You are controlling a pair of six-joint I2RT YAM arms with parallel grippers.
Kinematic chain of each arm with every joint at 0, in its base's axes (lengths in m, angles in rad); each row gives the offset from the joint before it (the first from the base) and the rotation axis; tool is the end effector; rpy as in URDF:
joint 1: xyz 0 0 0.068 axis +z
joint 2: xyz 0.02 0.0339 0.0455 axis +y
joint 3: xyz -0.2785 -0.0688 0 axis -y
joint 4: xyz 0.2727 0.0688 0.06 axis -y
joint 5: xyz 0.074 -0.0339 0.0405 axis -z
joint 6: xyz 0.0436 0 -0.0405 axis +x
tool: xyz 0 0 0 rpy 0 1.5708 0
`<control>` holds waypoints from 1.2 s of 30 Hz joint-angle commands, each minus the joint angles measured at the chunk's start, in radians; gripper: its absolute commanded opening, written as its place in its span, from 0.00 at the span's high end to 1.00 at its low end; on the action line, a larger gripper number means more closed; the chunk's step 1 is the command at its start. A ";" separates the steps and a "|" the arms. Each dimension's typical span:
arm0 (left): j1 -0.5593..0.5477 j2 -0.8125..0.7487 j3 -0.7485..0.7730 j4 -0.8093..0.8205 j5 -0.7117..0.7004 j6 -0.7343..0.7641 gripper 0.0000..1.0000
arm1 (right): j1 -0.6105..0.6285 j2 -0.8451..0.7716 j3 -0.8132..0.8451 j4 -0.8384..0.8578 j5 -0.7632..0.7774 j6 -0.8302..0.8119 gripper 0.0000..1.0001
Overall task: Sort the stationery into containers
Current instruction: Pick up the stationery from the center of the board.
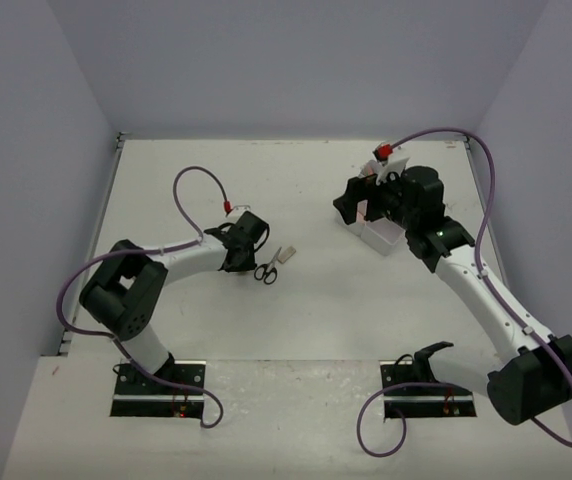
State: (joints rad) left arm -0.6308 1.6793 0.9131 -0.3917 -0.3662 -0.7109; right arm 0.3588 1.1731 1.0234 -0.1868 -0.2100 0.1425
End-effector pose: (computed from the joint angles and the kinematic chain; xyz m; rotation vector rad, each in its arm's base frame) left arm 0.2792 -0.1846 0.1394 -0.2045 2.5892 0.0385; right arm 0.2785 0.1141 0.3504 -0.3520 1.9041 0.5370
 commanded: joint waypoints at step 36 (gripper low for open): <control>-0.510 -0.938 -0.624 0.922 0.204 0.754 1.00 | 0.448 0.063 -0.013 -0.202 -0.103 0.411 0.07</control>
State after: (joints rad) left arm -1.1346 0.7672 0.3013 0.4468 -0.2199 -0.0392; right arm 0.7675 1.3101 1.0111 -0.2660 -0.4185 0.5860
